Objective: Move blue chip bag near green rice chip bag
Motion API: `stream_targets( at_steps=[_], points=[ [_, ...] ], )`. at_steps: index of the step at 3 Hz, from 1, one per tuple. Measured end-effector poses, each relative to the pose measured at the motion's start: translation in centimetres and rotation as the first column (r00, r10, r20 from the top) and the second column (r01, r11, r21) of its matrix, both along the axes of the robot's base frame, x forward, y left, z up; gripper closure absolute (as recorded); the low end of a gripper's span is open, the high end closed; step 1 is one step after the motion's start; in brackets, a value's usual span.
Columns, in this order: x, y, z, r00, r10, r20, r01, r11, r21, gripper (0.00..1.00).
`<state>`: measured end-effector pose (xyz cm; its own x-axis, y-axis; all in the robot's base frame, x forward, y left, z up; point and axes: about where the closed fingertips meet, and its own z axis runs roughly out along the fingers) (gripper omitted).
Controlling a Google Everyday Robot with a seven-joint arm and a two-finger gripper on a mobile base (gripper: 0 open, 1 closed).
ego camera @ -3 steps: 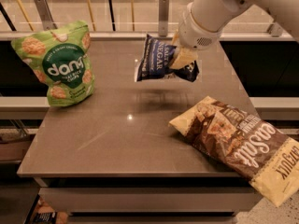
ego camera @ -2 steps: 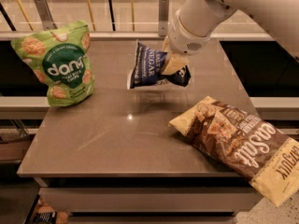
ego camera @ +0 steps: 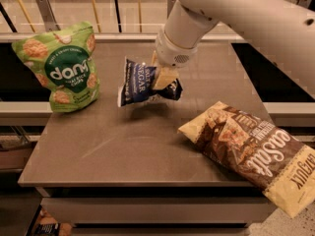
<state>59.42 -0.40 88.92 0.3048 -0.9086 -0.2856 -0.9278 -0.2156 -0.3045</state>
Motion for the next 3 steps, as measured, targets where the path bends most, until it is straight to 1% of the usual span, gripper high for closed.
stream_targets(
  at_steps=[1,3],
  points=[
    [-0.5,2.5,-1.4,0.9981,0.052,-0.034,-0.052,0.999,0.009,1.00],
    [-1.3,6.9,-3.4,0.9870,0.134,-0.088,-0.135,0.991,-0.002,1.00]
  ],
)
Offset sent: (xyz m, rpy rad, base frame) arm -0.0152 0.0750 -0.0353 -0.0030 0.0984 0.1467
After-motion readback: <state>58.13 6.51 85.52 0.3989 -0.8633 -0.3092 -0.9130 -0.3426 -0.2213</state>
